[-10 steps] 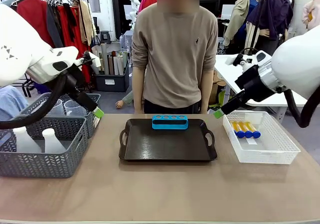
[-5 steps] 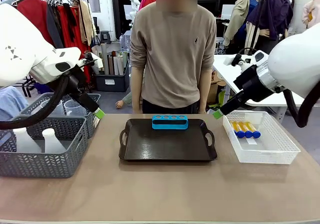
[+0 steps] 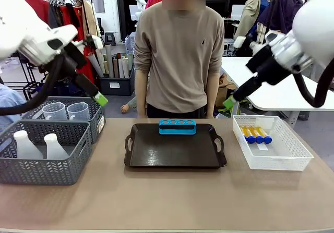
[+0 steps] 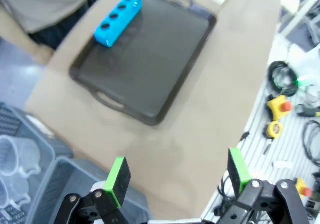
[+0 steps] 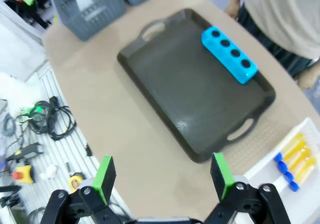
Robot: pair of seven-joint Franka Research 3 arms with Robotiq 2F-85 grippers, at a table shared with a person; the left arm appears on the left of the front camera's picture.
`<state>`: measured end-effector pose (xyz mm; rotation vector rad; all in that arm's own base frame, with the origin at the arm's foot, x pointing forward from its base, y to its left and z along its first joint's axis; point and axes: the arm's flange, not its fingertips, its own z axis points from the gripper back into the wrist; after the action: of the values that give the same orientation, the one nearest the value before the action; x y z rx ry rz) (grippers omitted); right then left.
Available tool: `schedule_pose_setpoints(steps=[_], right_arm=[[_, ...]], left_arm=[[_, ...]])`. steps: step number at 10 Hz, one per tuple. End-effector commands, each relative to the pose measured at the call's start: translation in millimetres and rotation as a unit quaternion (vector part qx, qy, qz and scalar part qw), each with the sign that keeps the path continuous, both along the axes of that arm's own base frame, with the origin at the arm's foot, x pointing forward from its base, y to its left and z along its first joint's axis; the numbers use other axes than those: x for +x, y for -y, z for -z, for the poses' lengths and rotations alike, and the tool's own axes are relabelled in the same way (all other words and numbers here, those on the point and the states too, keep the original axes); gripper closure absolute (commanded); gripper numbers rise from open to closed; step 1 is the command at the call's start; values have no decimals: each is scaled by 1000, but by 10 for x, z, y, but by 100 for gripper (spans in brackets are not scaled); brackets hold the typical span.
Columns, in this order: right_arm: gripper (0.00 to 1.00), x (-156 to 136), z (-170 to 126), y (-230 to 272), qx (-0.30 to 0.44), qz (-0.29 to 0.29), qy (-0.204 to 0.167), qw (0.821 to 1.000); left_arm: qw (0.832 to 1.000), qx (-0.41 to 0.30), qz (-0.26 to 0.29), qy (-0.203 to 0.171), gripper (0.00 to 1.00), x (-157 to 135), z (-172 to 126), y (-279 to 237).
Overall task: Prepare the laboratory tools.
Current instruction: Pick up one Large Measuring Cup and place it on the Handle tray.
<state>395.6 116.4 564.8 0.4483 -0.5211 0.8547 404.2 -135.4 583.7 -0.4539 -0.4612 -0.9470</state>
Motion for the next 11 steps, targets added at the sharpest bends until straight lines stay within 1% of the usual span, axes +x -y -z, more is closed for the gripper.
schedule_pose_setpoints(steps=[1, 3, 5, 7, 8, 9, 11], right_arm=[[0, 172, -243, 202, 25, -19, 9, 999], [0, 233, -589, 388, 19, -13, 37, 999], [0, 247, -814, 575, 26, -10, 69, 997], [0, 261, -965, 705, 44, -9, 90, 995], [0, 258, -1057, 741, 47, -8, 99, 994], [0, 256, -1145, 759, 48, -2, 108, 993], [0, 249, -1251, 753, 50, -6, 119, 992]], left_arm=[[999, -41, 26, 6, 0, 164, -234, -160], [997, -47, 33, 46, 0, 81, -554, -256], [996, -49, 28, 73, 0, -29, -720, -316], [994, -40, 15, 101, 0, -51, -803, -395], [992, -40, 23, 117, 0, -46, -824, -416], [992, -45, 15, 114, 0, -3, -838, -446], [990, -49, 7, 130, 0, 73, -847, -513]])
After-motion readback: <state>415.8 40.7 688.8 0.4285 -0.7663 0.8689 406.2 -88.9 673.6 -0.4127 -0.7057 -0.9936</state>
